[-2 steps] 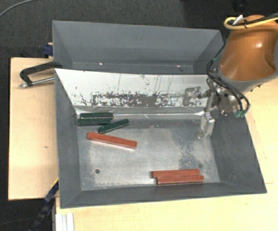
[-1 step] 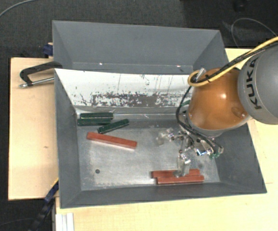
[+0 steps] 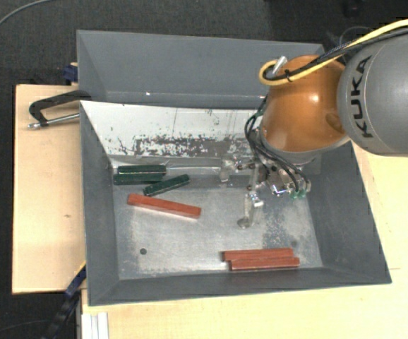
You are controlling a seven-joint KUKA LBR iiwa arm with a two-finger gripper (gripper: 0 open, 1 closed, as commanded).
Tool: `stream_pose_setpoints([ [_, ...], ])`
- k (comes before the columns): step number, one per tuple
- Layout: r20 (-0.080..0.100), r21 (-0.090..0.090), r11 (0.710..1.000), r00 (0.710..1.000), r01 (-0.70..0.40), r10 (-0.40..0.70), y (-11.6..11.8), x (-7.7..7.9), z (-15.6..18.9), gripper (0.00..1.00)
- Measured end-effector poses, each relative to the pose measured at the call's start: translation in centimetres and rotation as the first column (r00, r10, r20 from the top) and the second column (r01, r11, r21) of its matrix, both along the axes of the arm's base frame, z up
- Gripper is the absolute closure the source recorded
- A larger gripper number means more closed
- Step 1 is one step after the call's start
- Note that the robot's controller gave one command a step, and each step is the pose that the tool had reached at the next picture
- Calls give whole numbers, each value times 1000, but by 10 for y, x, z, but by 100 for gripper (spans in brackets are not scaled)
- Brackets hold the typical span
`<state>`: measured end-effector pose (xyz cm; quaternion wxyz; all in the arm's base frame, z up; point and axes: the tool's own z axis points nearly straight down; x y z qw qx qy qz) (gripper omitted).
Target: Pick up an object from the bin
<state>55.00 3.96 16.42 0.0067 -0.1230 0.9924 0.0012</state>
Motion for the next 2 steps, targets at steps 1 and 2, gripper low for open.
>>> stream_pose_setpoints([
  [1,1,-11,863,863,-504,504,-39,53,80,0],
  [2,-18,2,904,904,-428,428,38,35,-51,0],
])
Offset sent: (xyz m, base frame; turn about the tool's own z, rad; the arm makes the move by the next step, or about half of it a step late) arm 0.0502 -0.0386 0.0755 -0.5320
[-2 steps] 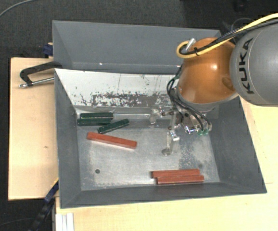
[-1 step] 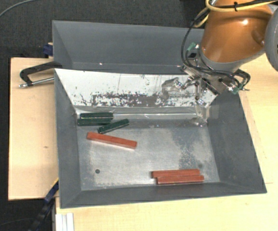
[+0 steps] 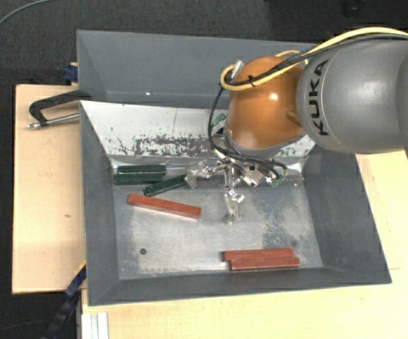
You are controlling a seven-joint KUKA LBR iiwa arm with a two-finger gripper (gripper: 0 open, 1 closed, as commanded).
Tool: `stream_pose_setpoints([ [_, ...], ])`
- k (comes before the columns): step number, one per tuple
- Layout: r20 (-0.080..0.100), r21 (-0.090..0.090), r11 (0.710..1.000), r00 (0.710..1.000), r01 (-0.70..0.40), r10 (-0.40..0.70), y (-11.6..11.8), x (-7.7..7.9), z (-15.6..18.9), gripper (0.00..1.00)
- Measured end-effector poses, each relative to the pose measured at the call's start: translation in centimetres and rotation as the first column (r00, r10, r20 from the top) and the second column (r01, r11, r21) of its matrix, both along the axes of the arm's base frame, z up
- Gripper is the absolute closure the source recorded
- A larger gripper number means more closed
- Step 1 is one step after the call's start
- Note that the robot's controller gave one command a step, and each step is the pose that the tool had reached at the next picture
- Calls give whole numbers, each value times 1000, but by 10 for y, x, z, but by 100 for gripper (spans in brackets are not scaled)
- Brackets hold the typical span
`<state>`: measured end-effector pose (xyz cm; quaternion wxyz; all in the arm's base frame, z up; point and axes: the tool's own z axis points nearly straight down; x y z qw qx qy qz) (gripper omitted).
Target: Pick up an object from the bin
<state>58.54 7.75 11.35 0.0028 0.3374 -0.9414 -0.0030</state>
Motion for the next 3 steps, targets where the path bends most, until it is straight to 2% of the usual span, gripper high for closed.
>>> stream_pose_setpoints([
  [1,6,0,1000,1000,-28,28,61,-9,-44,0],
  [2,24,4,1000,999,-22,22,59,-3,-37,100],
  [3,24,2,1000,1000,-16,16,66,9,127,100],
])
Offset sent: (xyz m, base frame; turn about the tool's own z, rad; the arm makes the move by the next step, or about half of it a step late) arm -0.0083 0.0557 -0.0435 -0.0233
